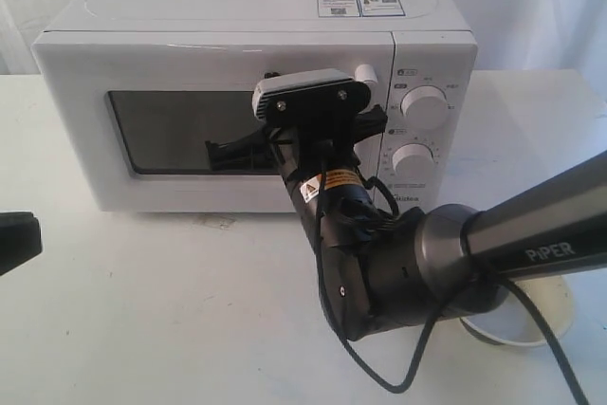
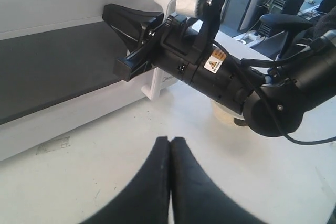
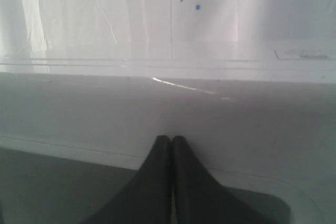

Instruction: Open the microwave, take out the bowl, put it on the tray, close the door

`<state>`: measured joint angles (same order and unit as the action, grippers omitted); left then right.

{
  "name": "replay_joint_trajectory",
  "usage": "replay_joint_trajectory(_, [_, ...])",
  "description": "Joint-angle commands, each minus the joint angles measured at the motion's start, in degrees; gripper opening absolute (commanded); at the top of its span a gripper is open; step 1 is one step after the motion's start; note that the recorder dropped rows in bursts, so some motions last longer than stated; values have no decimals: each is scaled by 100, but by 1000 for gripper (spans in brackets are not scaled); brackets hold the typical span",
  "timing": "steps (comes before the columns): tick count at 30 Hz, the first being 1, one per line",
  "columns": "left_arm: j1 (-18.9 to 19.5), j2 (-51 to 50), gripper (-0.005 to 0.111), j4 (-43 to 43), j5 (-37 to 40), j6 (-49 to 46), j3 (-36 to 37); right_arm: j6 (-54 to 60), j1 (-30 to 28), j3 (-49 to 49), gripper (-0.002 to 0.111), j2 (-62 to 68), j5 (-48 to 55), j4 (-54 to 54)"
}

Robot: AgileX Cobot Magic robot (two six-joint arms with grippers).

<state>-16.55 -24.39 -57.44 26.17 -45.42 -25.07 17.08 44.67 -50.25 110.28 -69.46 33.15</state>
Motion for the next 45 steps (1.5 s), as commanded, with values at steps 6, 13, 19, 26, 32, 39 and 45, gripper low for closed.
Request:
replay_joint_trajectory(6, [-15, 35, 0, -172, 13, -4, 37, 71, -137, 187, 0, -88, -50, 433])
replay_joint_trajectory(13, [-15, 35, 0, -172, -187, 22, 37, 82, 447, 1083, 0, -1000, -50, 433])
replay_joint_trajectory(19, [-15, 35, 0, -213, -353, 52, 37, 72, 621, 1776, 0, -1653, -50, 443])
replay_joint_trajectory(26, [-15, 35, 0, -213, -375, 41, 37, 72, 621, 1887, 0, -1696, -50, 583])
replay_joint_trajectory(32, [-15, 35, 0, -191, -375, 41, 37, 72, 621, 1887, 0, -1696, -50, 608])
replay_joint_trajectory(39, [-160, 35, 0, -147, -447, 41, 37, 72, 621, 1887, 0, -1696, -50, 608])
replay_joint_trajectory(45, [-174, 35, 0, -147, -404, 41, 37, 72, 621, 1887, 0, -1696, -50, 585])
